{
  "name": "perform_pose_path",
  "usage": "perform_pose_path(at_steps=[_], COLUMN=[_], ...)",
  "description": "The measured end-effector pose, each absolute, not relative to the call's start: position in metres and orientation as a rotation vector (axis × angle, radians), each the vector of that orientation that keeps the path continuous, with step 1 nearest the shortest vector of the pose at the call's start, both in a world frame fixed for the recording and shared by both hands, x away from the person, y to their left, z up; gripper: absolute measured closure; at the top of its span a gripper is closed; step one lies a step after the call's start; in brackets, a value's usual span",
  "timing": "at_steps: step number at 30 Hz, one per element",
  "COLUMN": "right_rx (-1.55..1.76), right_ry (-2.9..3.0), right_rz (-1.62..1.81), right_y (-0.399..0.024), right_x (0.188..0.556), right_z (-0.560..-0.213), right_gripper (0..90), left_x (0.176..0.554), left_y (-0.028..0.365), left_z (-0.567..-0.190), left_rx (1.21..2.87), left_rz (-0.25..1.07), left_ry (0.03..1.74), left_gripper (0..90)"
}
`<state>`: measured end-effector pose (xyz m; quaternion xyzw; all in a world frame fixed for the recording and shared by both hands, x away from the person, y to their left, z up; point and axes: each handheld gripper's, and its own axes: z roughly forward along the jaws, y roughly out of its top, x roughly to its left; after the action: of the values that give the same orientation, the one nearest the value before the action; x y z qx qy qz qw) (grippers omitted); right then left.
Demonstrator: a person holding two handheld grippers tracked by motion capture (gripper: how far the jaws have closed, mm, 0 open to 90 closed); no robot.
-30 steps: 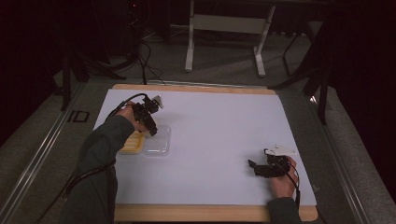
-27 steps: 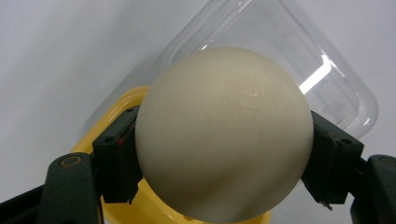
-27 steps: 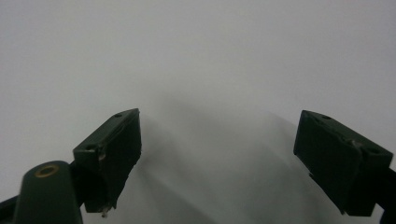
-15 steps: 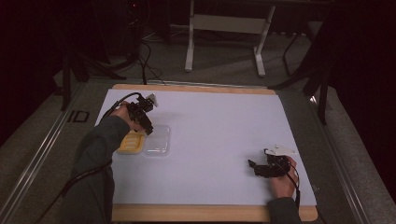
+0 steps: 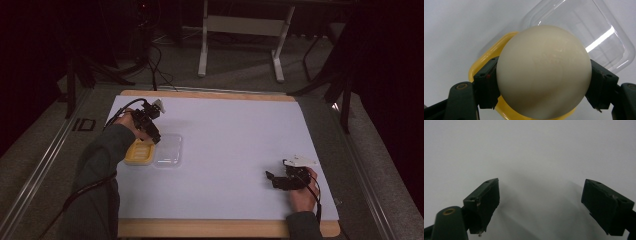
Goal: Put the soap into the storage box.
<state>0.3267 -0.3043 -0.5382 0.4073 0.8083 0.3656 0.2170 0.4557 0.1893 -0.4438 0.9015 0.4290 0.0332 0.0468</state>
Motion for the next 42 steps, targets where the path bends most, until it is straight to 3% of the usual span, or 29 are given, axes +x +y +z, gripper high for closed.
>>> perform_pose_path(at_steps=[42], right_rx=[1.129], right_ry=[2.23], right_rz=[1.011], right_y=[-0.304], right_x=[0.326], right_z=[-0.538], right_gripper=[15.0], left_x=[0.441], left_y=[0.205], left_z=[-0.444], left_rx=[2.749], left_rz=[0.137], left_ry=[1.316], left_gripper=[25.6])
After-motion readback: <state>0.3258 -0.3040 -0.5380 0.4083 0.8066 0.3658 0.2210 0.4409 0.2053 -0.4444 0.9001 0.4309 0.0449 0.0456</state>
